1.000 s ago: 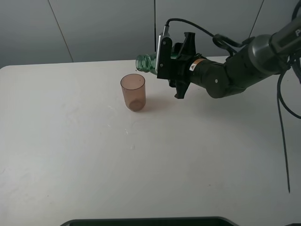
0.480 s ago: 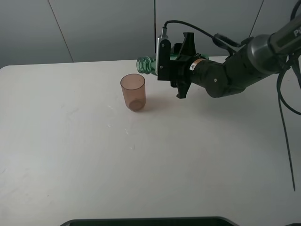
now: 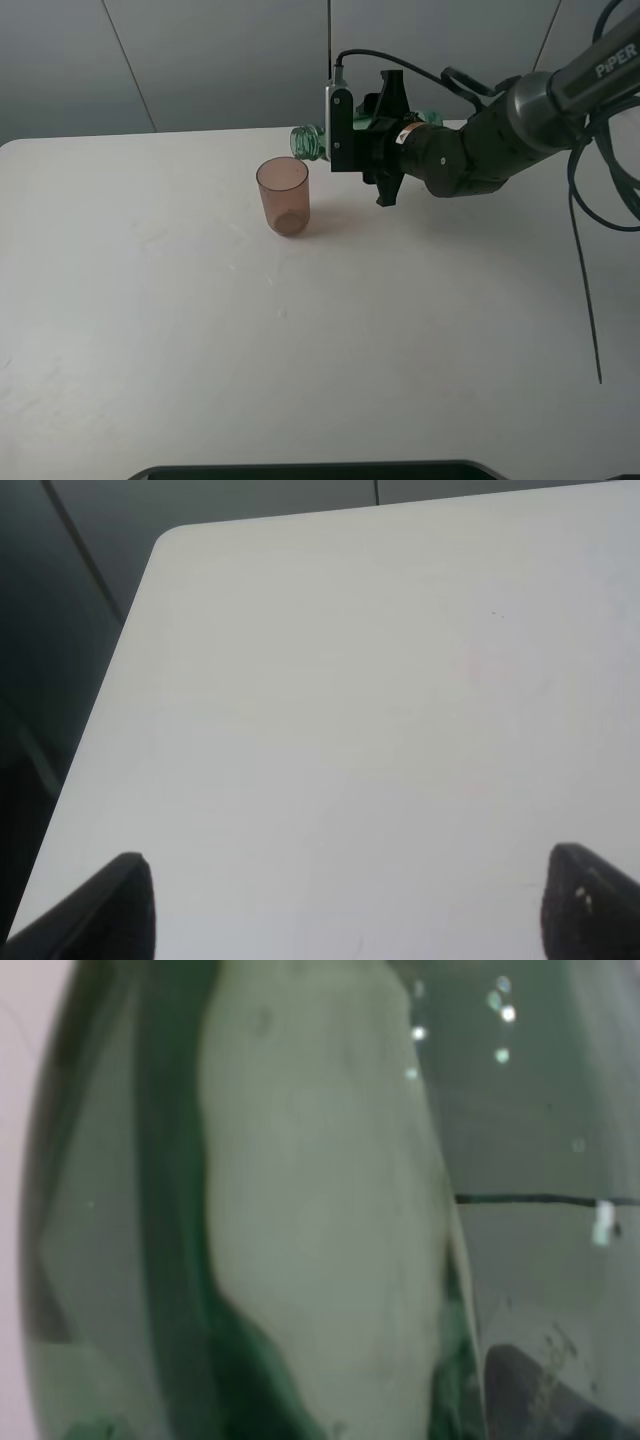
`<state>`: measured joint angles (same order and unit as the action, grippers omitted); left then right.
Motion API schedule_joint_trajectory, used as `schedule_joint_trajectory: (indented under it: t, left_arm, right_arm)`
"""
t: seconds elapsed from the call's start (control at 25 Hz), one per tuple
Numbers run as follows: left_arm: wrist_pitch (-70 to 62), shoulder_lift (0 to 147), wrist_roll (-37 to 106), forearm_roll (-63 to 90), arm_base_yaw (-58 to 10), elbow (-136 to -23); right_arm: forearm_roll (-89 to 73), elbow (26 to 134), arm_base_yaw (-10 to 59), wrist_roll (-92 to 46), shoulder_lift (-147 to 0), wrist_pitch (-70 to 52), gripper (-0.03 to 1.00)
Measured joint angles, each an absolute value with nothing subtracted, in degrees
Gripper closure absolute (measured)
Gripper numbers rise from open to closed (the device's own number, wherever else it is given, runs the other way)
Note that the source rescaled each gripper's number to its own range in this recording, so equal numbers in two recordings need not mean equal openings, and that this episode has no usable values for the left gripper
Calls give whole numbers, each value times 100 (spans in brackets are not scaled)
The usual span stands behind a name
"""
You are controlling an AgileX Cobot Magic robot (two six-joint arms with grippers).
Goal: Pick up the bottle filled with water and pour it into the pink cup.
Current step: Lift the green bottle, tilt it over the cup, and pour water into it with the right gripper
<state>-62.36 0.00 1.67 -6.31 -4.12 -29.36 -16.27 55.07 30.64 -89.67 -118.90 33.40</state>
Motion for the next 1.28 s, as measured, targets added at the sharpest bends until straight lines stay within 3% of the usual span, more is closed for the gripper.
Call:
schedule_joint_trajectory:
  t: [1.28]
  left_arm:
    - [-6236, 0, 190, -631, -412, -2936]
  right_arm:
    - [-1920, 5726, 3064, -9974, -11925, 3316, 97]
